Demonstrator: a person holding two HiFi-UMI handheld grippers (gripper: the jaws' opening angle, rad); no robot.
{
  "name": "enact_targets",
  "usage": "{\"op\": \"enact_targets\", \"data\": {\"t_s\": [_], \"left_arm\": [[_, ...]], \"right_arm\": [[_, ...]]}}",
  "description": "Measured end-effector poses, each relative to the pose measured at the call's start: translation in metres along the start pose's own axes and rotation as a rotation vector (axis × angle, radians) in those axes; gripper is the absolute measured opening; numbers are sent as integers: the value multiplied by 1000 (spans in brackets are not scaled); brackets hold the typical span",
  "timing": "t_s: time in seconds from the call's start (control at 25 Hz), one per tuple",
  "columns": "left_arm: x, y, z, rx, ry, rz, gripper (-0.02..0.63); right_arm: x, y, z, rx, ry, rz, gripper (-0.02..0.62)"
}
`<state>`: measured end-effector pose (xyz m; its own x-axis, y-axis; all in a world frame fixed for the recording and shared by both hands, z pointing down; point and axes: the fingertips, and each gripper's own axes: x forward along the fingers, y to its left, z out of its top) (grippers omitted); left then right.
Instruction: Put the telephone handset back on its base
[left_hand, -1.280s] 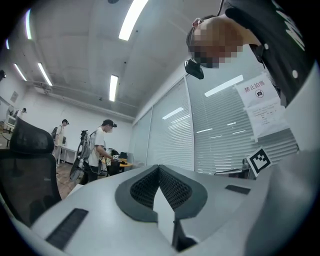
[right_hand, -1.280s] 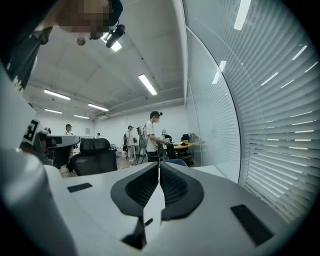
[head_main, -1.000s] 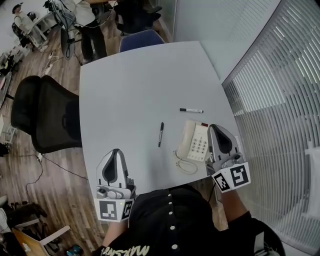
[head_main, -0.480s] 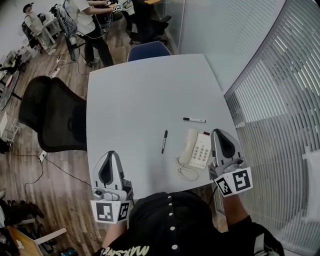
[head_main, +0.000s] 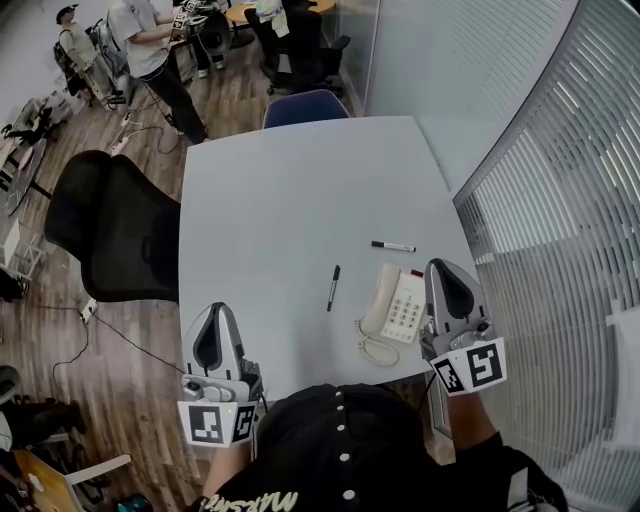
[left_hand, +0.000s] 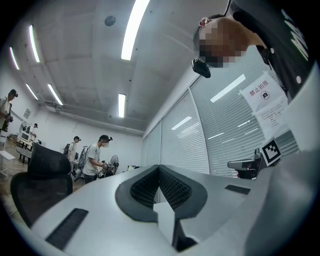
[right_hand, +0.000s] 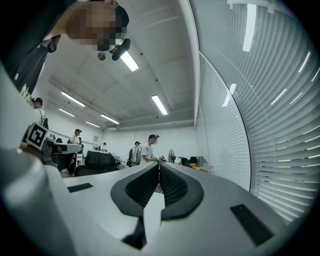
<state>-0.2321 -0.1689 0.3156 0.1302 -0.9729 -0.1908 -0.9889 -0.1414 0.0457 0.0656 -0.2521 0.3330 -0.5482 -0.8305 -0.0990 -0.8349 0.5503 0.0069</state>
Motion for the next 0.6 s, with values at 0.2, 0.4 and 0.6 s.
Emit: {"op": "enact_targets", "data": {"t_s": [0.2, 0.4, 0.6], "left_arm": [[-2, 0, 1, 7, -3, 6, 14], [-4, -1, 1, 7, 0, 10, 14], [-3, -3, 1, 2, 1, 9, 14]], "right_arm": [[3, 3, 2, -6, -4, 12, 32], [5, 5, 4, -9, -11, 28, 31], [8, 13, -3, -13, 12, 54, 31]]}}
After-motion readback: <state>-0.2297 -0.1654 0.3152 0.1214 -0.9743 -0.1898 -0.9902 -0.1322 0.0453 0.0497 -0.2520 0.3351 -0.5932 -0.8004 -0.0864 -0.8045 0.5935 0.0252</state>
